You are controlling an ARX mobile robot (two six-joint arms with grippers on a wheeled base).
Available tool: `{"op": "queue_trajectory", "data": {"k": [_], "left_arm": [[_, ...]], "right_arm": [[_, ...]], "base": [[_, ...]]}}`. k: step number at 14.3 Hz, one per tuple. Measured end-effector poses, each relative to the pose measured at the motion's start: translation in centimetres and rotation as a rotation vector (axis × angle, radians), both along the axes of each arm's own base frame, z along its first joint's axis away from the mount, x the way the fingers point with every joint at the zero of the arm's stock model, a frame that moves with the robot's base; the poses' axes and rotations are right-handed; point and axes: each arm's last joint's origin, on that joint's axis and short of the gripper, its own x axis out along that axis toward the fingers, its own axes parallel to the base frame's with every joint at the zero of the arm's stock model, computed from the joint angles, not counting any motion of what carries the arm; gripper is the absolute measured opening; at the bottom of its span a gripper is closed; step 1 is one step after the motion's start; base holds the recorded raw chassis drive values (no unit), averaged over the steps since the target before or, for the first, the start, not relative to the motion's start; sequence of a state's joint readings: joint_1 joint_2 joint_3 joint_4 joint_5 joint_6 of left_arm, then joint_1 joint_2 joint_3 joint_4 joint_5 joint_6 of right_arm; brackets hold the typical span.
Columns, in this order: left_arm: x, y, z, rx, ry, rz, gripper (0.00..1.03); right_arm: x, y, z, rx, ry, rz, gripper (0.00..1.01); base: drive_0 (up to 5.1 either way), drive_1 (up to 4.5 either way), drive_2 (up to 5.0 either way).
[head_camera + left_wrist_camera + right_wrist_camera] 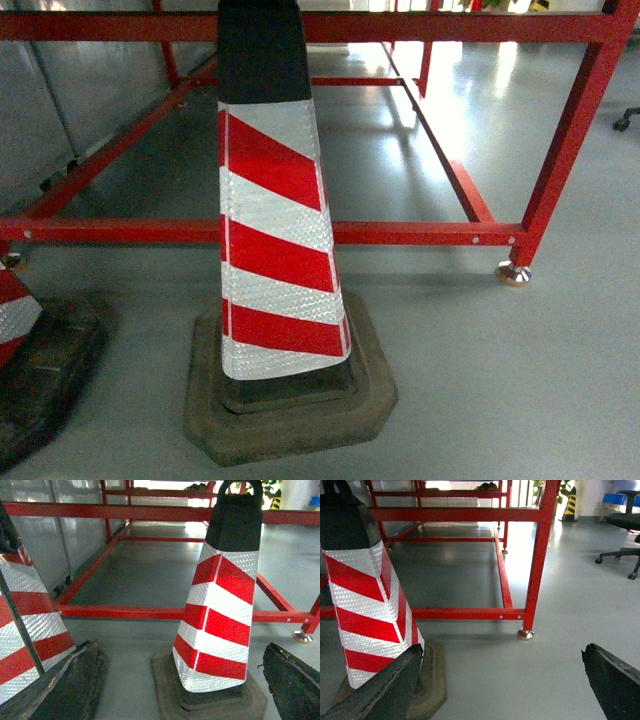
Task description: Pick blue part to blue bin on bottom shelf
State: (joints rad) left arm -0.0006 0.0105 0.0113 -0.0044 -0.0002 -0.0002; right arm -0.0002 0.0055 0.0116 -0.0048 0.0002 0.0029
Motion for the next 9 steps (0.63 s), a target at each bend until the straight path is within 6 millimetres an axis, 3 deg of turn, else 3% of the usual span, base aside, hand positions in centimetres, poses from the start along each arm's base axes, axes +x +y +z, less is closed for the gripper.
{"op": "queue_trajectory", "data": {"k": [9], "left_arm": [[0.0, 0.0, 0.0, 0.0, 0.0, 0.0, 0.98]], "right_arm": [[0.0, 0.0, 0.0, 0.0, 0.0, 0.0, 0.98]], "base": [[0.0, 0.0, 0.0]]}}
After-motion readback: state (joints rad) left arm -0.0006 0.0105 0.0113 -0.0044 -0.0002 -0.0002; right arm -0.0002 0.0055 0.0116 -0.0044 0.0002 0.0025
